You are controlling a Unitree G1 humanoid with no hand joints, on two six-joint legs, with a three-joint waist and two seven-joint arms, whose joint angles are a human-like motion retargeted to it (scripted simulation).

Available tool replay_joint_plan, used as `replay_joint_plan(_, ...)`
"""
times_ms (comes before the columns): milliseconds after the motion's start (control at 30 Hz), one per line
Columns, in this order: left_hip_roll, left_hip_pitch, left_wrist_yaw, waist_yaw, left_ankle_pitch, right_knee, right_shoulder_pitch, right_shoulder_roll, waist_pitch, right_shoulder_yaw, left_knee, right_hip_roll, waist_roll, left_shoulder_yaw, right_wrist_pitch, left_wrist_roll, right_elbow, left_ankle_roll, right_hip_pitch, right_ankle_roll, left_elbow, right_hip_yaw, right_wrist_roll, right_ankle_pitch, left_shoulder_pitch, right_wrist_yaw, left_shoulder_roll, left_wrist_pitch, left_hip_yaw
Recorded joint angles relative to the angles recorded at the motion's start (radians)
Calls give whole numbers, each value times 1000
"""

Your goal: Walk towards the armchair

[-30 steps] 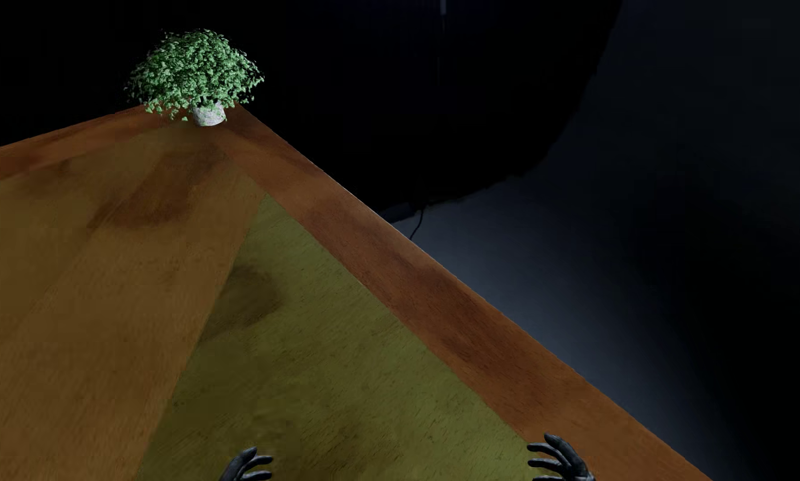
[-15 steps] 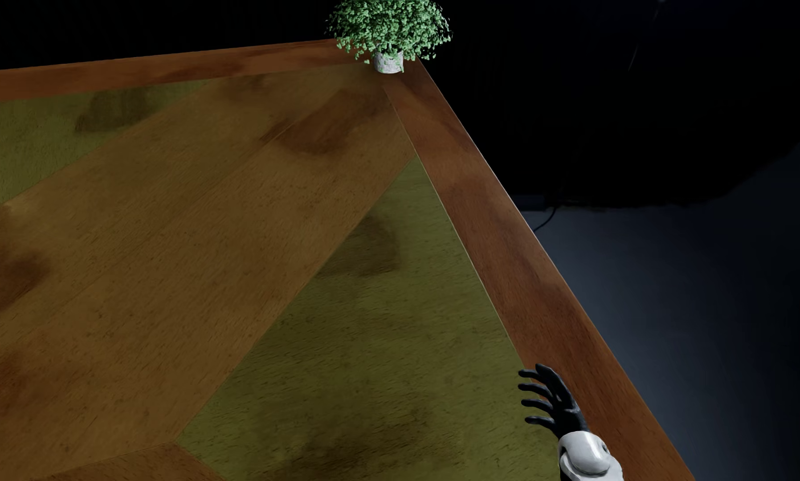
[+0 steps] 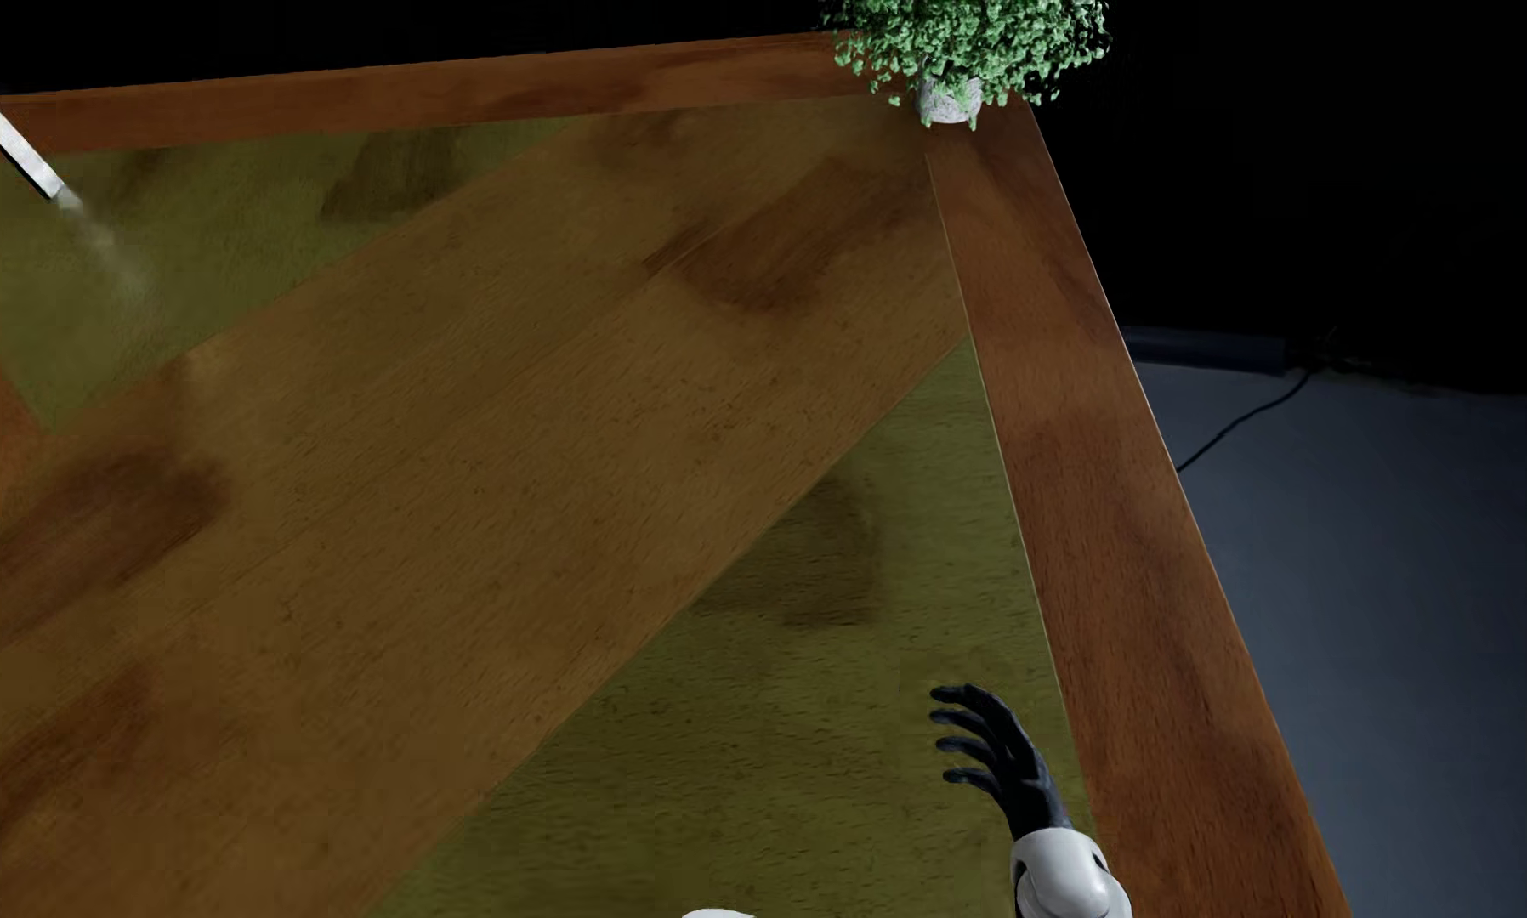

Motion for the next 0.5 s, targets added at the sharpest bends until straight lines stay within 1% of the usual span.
replay_joint_plan(33, -14, 54, 32, -52, -38, -111, 72, -9, 13, -44, -7, 15, -40, 8, -8, -27, -7, -6, -72, 3, -93, 8, -34, -38, -20, 37, -29, 9, -16)
replay_joint_plan(67, -37, 79, 52, -79, -71, -250, 126, -63, 22, -93, 48, 14, -91, 29, -11, -50, 10, -6, -134, 15, -155, -1, -72, -27, -75, 74, -57, -1, -24)
replay_joint_plan(100, -34, 20, 47, -73, 26, -225, 155, -140, 23, -110, 248, 22, -97, 13, 2, -64, 45, 39, -118, -52, -145, -4, -92, -12, -131, 90, -62, -29, -34)
replay_joint_plan(133, -14, -68, 18, -64, 226, -215, 154, -177, 14, -132, 437, 29, -86, 19, 27, -79, 85, 50, -70, -153, -114, -38, -97, -66, -159, 85, -59, -57, -38)
replay_joint_plan(167, 4, -139, -30, -63, 329, -239, 146, -179, 10, -151, 501, 21, -69, 48, 98, -95, 18, 26, 1, -125, -91, -69, -83, -106, -153, 59, -60, -78, -23)
replay_joint_plan(200, 21, -190, -69, -28, 254, -282, 107, -161, 0, -148, 446, 13, -54, 60, 148, -92, -12, 5, 74, -120, -126, -88, -54, -131, -118, 24, -59, -81, 3)
replay_joint_plan(233, 38, -213, -93, 7, 155, -299, 52, -115, -1, -126, 330, 3, -38, 46, 182, -76, -29, -3, 144, -108, -164, -110, -21, -150, -99, -11, -45, -74, 21)
replay_joint_plan(267, 63, -223, -98, -3, 80, -176, -17, -76, -7, -88, 143, -2, -5, 53, 198, -49, -47, -4, 136, -90, -146, -130, 6, -111, -110, -36, -33, -70, 15)
replay_joint_plan(300, 59, -181, -73, -43, 155, 16, -37, -42, -27, -64, 76, -11, -14, 15, 166, -29, -17, 20, 53, -77, -57, -96, 13, 0, -109, -40, -2, -83, 25)
replay_joint_plan(333, 38, -143, -43, -91, 109, 89, 3, -20, -42, -55, 83, 10, -39, 11, 122, -26, 3, 21, -17, -69, -13, -49, 5, 9, -104, -27, 8, -86, 20)
replay_joint_plan(367, 20, -108, -18, -142, 76, 109, 76, -22, -60, -65, 72, 56, -69, 28, 95, -43, 4, 17, -91, -65, 1, -17, -17, -59, -109, 1, 17, -86, 0)
replay_joint_plan(400, -3, -51, 4, -180, 55, 81, 144, -36, -65, -100, 36, 72, -106, 27, 109, -59, -3, 11, -149, -60, -21, -11, -47, -86, -113, 37, 16, -92, -19)
replay_joint_plan(433, -20, 2, 21, -209, 33, 32, 195, -58, -76, -121, 0, 74, -135, 33, 148, -62, -17, 6, -203, -53, -61, -15, -74, -82, -103, 71, -11, -106, -39)
replay_joint_plan(467, -35, 74, 28, -227, 9, -16, 217, -71, -69, -133, -38, 52, -160, -2, 207, -51, -41, 0, -229, -43, -66, -29, -90, -56, -109, 98, -12, -128, -59)
replay_joint_plan(500, -39, 114, 18, -207, -31, -146, 215, -94, -70, -123, -43, 24, -167, 19, 228, -32, -41, -6, -240, -29, -107, -45, -91, -40, -138, 110, -42, -133, -76)
